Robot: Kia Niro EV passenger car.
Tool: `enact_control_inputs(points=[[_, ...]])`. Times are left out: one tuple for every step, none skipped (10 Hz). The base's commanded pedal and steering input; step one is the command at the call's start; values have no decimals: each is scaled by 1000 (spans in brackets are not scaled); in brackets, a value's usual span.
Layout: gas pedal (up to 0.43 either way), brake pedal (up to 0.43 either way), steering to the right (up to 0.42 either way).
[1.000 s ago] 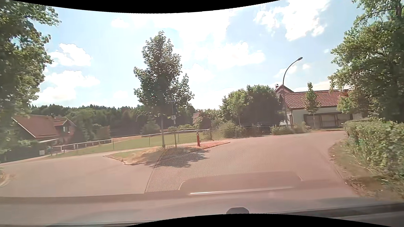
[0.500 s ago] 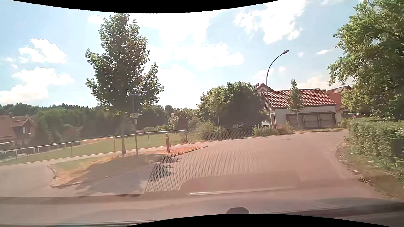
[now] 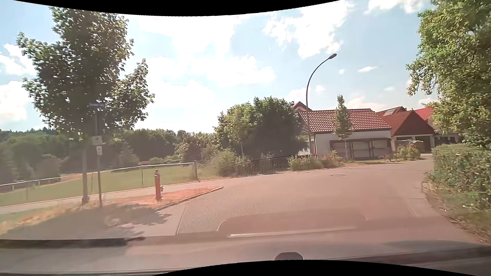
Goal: Follow the waypoints while adhering to traffic rules and regulations
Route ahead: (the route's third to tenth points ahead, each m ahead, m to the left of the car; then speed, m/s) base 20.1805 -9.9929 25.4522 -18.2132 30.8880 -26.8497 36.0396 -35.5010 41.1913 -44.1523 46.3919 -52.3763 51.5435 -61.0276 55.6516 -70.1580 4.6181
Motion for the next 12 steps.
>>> enact_control_inputs(points=[[0,165,165],[0,165,165],[0,165,168],[0,165,170],[0,165,171],[0,165,171],[0,152,171],[0,152,171],[0,152,171],[0,159,171],[0,159,171],[0,159,171]])
